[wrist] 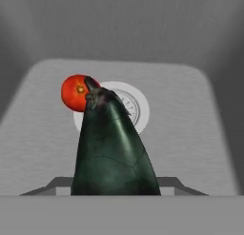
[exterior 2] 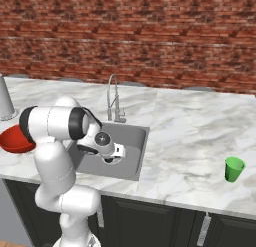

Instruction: Remove the tomato and eggplant from the sink. Then move the bowl and cup from the counter to the sink for washing.

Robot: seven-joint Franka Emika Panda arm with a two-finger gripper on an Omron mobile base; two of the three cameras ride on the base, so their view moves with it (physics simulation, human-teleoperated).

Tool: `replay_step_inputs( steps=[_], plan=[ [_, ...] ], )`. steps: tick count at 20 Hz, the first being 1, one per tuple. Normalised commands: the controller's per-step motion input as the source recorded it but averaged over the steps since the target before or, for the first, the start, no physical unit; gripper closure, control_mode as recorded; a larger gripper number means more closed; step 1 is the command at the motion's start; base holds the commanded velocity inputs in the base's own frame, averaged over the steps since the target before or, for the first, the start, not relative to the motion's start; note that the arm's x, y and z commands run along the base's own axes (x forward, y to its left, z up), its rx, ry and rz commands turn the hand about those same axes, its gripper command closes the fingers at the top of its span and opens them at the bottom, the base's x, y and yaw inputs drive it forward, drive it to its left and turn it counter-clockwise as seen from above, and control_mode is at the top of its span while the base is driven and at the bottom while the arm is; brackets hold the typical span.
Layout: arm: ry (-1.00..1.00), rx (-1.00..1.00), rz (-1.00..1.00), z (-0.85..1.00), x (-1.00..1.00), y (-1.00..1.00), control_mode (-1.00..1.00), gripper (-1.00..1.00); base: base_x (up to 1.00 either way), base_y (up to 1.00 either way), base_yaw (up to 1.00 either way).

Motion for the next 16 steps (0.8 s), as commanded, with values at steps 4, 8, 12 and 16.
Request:
replay_step_inputs(
  steps=[4,8,12,16],
  plan=[
    [0.0,0.0,0.0,0.36,-0.04,0.0,-1.0,1.0,0.0,0.0,0.0],
    [0.0,0.02,0.0,0.33,-0.07,-0.01,-1.0,1.0,0.0,0.0,0.0],
    [0.0,0.03,0.0,0.34,-0.06,0.0,-1.0,1.0,0.0,0.0,0.0],
    [0.0,0.04,0.0,0.37,-0.05,0.0,-1.0,1.0,0.0,0.0,0.0]
  ],
)
